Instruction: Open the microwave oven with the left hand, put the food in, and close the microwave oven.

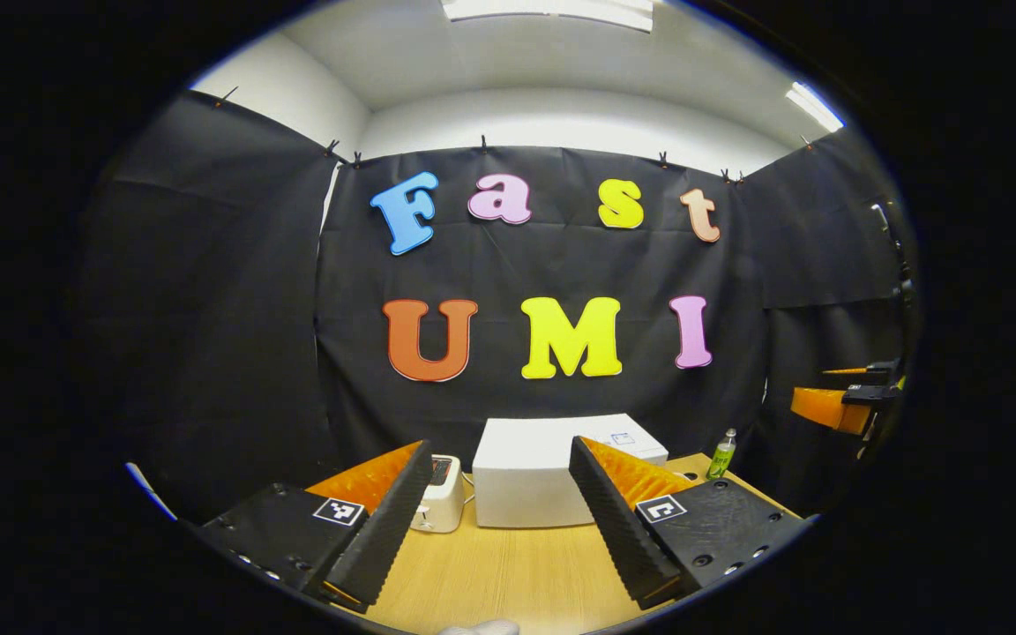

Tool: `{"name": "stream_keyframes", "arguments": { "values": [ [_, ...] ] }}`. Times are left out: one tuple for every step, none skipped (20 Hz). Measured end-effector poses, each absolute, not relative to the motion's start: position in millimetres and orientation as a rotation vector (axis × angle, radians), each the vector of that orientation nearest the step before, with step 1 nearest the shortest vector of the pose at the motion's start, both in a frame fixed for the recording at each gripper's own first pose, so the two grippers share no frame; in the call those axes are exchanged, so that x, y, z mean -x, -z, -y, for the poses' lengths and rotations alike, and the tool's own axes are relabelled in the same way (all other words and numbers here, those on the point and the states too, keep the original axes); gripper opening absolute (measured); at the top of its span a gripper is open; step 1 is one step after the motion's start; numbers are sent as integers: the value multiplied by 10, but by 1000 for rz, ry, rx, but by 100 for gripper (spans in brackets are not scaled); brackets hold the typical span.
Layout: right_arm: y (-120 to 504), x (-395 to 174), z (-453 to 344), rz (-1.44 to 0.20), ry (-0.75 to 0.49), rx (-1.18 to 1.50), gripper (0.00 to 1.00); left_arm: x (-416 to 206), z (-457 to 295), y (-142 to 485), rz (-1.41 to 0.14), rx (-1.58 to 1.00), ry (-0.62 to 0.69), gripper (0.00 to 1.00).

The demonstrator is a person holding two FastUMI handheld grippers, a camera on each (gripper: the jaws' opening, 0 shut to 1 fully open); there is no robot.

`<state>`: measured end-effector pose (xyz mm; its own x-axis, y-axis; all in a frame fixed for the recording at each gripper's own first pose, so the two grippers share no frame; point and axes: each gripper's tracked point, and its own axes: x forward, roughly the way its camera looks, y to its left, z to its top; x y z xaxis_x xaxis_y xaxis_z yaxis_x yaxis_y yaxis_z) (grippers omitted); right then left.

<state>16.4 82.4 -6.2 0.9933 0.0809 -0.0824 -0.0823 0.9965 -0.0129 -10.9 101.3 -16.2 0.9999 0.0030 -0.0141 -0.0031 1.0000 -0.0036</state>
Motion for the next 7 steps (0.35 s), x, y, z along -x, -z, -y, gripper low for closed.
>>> {"name": "stream_keyframes", "arguments": {
  "values": [
    [21, -158, -817, -74, -79, 20, 92, 105, -1006, 138, -4, 7, 1, 96],
    [-6, -139, -806, -69, -74, 20, 92, 98, -998, 122, -2, 11, 4, 95],
    [-10, -128, -792, -66, -73, 16, 100, 91, -984, 116, 0, 14, 9, 96],
    [-25, -114, -787, -67, -71, 13, 92, 82, -972, 116, -2, 14, 15, 96],
    [-34, -106, -777, -66, -69, 11, 100, 63, -961, 118, 0, 13, 17, 96],
    [-52, -103, -763, -64, -65, 11, 92, 67, -939, 125, -1, 11, 22, 96],
    [-55, -94, -741, -64, -60, 12, 92, 44, -918, 122, -4, 11, 26, 96]
  ]
}}
